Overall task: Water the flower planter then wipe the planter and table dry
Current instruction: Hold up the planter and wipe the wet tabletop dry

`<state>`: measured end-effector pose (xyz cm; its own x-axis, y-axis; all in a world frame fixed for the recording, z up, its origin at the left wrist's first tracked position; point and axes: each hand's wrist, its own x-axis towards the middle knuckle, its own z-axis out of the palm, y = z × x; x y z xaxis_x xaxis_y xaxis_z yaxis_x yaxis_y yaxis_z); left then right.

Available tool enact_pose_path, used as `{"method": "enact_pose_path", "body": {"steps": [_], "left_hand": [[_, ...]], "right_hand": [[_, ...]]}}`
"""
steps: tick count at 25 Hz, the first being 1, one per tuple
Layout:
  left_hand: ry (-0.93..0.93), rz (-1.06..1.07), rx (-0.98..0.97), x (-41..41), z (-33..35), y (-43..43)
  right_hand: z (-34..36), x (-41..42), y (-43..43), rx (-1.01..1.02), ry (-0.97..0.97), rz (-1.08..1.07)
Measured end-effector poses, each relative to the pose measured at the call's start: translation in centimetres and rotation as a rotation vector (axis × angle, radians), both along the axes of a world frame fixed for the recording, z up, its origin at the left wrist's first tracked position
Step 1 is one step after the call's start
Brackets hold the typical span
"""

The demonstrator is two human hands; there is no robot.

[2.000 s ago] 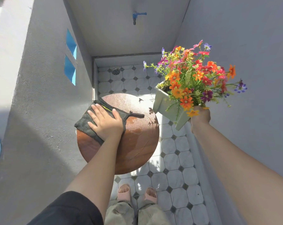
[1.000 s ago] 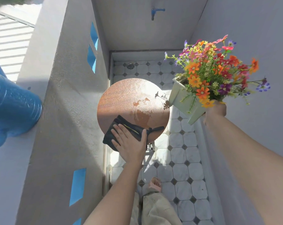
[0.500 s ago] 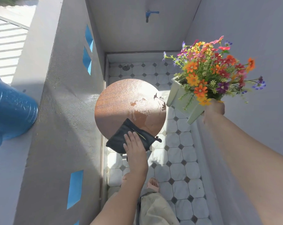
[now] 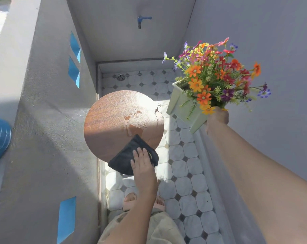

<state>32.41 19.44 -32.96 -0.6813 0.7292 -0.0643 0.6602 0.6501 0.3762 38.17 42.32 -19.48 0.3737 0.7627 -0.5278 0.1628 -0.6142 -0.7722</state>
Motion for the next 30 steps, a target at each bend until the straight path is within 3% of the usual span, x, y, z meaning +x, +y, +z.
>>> {"method": "enact_pose_path", "body": {"steps": [2, 5, 8, 9, 10, 11, 12, 15, 16, 19, 21, 25, 28, 30], "left_hand": [[-0.152, 0.041, 0.126, -0.1, 1.5, 0.6], [-0.645, 0.360, 0.353, -1.6, 5.4, 1.5], [-1.319, 0.677, 0.685, -5.0, 7.3, 2.4], [-1.539, 0.711, 0.777, -6.4, 7.4, 2.6], [-1.628, 0.707, 0.792, -7.8, 7.2, 2.8], [-1.578, 0.665, 0.712, -9.1, 7.0, 3.0], [-1.406, 0.581, 0.559, -10.3, 7.0, 3.1], [-0.651, 0.319, 0.163, -12.5, 5.8, 2.7], [-0.475, 0.274, 0.079, -12.8, 5.8, 2.7], [-0.137, 0.301, -0.060, -12.5, 6.3, 2.7], [-0.076, 0.274, -0.026, -11.0, 6.6, 2.6], [-0.403, 0.437, -0.108, -8.8, 5.7, 1.9], [-0.529, 0.244, 0.040, -10.4, 5.3, 1.2], [-0.518, 0.116, 0.050, -11.9, 5.5, 0.5]], "right_hand": [[-0.2, 0.3, 0.0, -0.019, 0.030, 0.013], [-0.3, 0.5, -0.3, -0.005, 0.005, 0.065], [-0.7, 0.6, -0.3, -0.001, -0.014, 0.061], [-0.8, 0.6, -0.3, -0.004, -0.022, 0.017], [-0.8, 0.6, -0.2, -0.013, -0.027, -0.010], [-0.8, 0.5, -0.3, -0.019, -0.020, -0.027], [-0.8, 0.4, -0.4, -0.017, -0.003, -0.037], [-1.0, 0.4, -0.6, -0.027, 0.046, -0.047], [-1.2, 0.6, -0.5, -0.031, 0.042, -0.048], [-1.6, 0.5, -0.6, -0.037, 0.051, -0.067], [-1.7, 0.4, -0.8, -0.035, 0.052, -0.062], [-2.2, 0.4, -1.0, -0.003, 0.022, 0.047], [-2.6, 0.5, -0.9, -0.015, 0.034, -0.025], [-2.7, 0.5, -1.0, -0.017, 0.038, -0.038]]}}
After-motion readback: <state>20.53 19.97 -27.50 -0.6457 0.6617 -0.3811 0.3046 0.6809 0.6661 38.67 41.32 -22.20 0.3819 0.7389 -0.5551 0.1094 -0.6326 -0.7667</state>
